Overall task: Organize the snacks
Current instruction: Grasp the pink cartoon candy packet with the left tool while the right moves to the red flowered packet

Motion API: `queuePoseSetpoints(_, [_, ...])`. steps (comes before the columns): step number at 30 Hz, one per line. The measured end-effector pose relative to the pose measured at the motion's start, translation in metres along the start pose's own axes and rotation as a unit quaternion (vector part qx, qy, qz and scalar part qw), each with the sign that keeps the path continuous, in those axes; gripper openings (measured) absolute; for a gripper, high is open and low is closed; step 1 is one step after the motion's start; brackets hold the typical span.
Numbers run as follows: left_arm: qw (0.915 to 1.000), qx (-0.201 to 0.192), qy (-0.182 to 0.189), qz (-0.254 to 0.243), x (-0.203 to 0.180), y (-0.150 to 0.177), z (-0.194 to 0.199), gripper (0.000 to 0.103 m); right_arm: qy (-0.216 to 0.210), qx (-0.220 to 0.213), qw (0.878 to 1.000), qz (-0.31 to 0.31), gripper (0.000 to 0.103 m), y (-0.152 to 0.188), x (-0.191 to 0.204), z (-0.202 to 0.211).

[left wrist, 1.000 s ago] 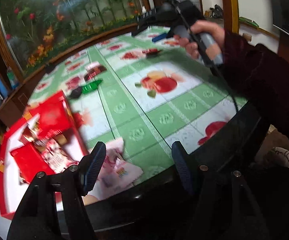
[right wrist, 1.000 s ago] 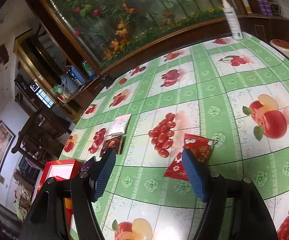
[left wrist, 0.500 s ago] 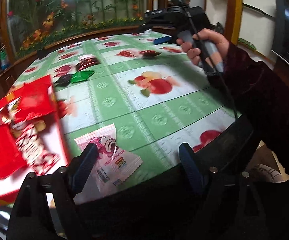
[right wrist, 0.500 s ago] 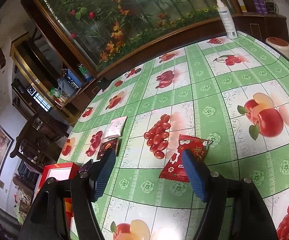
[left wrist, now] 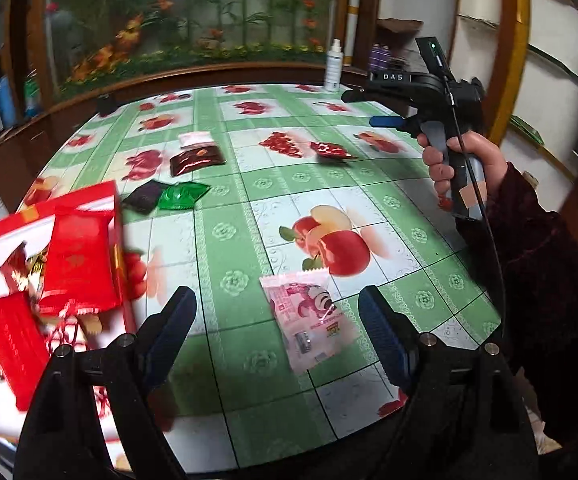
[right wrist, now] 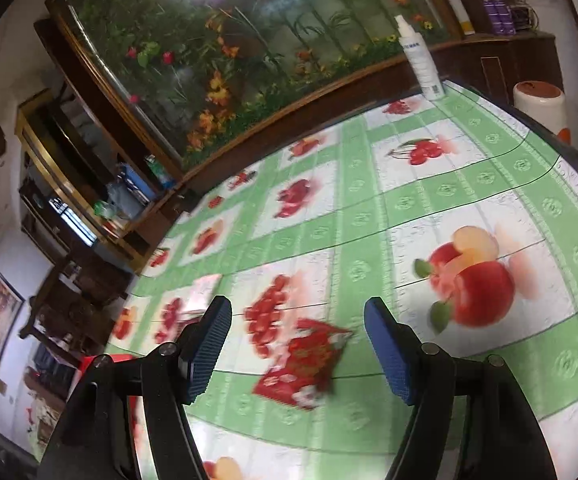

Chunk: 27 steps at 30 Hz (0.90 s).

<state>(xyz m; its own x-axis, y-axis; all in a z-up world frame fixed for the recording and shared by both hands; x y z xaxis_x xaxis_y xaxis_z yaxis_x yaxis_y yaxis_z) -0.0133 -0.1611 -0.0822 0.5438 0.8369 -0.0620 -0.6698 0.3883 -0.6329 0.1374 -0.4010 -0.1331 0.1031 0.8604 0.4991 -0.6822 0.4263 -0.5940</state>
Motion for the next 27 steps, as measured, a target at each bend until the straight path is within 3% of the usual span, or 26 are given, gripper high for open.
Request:
queuePoseSetpoints(3, [0.9982, 0.018, -0.046, -0.033, -0.010, 0.003, -0.012, 0.084, -0.021, 0.061, 0.998, -0.011, 0.072, 0.010, 0.001, -0.021])
queuePoseSetpoints(5, [0.9964, 0.033, -0.066, -0.042, -0.010, 0.005, -0.020, 0.084, 0.008, 0.096, 0.995, -0.006, 0.072, 0.021, -0.001, -0.030])
queuePoseSetpoints(7, [0.9962, 0.061, -0.055, -0.028, -0.009, 0.009, -0.031, 0.084, 0.051, 0.109, 0.993, -0.002, 0.072, 0.028, -0.006, -0.033])
queuePoseSetpoints(9, [0.9960, 0.080, -0.036, -0.016, -0.010, 0.013, -0.038, 0.084, 0.038, 0.121, 0.992, -0.020, 0.072, 0.031, -0.005, -0.036])
queuePoseSetpoints(13, [0.9943, 0.103, -0.026, 0.005, -0.006, 0.019, -0.052, 0.084, 0.028, 0.137, 0.990, -0.028, 0.070, 0.038, 0.001, -0.043])
queuePoseSetpoints(18, [0.9953, 0.091, -0.033, 0.007, -0.003, 0.015, -0.056, 0.084, 0.021, 0.130, 0.989, -0.062, 0.069, 0.039, 0.000, -0.051])
queuePoseSetpoints(23, [0.9964, 0.079, -0.032, 0.000, -0.002, 0.012, -0.058, 0.083, 0.028, 0.119, 0.990, -0.067, 0.056, 0.037, 0.002, -0.056])
queuePoseSetpoints(27, [0.9971, 0.070, -0.027, -0.004, 0.000, 0.007, -0.058, 0.061, 0.061, 0.119, 0.991, -0.029, 0.042, 0.040, 0.011, -0.063])
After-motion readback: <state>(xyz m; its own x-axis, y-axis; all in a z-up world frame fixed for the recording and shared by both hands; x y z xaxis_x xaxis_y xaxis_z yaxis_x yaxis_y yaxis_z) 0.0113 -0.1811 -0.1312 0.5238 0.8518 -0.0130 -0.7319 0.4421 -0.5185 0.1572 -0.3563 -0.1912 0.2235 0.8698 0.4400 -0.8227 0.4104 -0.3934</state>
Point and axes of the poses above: each gripper's, at about its wrist camera, not at the fingertips, and z roughly against the way its jaws point, x to its left, y to its underside, the point moved 8 cm from there along -z, roughly the way its jaws point, and after that the axes turned 7 degrees about x, right-handed, at the moved point
